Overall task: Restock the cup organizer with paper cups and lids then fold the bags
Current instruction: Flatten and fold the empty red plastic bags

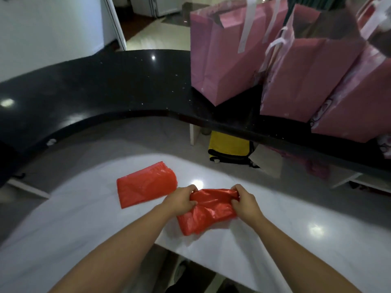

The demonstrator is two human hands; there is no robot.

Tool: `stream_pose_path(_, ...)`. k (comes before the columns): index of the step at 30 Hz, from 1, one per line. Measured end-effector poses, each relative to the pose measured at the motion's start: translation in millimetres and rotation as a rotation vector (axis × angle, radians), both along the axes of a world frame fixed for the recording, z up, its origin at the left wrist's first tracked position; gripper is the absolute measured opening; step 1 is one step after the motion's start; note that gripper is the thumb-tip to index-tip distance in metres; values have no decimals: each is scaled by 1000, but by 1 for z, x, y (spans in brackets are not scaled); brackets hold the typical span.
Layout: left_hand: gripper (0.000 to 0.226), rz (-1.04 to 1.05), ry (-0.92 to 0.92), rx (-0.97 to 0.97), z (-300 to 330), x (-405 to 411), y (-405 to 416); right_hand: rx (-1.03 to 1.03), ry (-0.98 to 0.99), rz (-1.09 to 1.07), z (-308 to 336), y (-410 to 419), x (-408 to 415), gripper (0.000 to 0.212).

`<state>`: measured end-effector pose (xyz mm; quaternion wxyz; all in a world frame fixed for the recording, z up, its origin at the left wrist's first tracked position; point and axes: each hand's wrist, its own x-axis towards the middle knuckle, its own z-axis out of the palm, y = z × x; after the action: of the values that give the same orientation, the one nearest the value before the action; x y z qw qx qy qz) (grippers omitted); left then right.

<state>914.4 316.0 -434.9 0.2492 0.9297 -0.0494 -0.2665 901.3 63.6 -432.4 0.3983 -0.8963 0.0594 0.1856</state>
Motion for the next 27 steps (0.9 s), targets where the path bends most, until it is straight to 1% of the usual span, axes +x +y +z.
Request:
stream_pose_path(4, 36, 130, -78, 42, 29, 5, 63, 30, -45, 112, 18, 55, 32, 31)
stream_pose_path(9, 44, 327, -108, 187, 39, 1, 149, 30, -94, 247, 25, 148, 63, 19)
stream_pose_path(12, 34, 383, -117, 294, 35, 3, 183, -28, -94, 275, 19, 195, 73, 16)
stream_pose_path(14, 33, 405, -130, 378, 30, 8, 197, -68, -88, 261, 13, 219, 81, 15)
stream_pose_path(16, 46, 379, -136, 460, 20, 16, 206, -138, -74, 249, 5, 236, 91, 17)
stream_pose_path(18, 62, 287, -167, 476, 7, 24, 210, -231, -53, 243, -6, 247, 99, 20)
stream_pose_path(20, 69, 174, -182, 386, -3, 35, 210, -328, -54, 241, -16, 254, 103, 25)
stream_pose_path(22, 76, 139, -109, 289, -8, 48, 209, -414, -62, 233, -23, 259, 104, 33)
stream_pose_path(23, 80, 141, -67, 270, -10, 53, 208, -439, -55, 211, -25, 261, 103, 40)
stream_pose_path(25, 78, 129, -29, 300, -16, 59, 202, -428, -14, 126, -31, 260, 99, 52)
stream_pose_path(27, 69, 132, 5, 320, -21, 58, 194, -342, 49, 44, -39, 256, 92, 58)
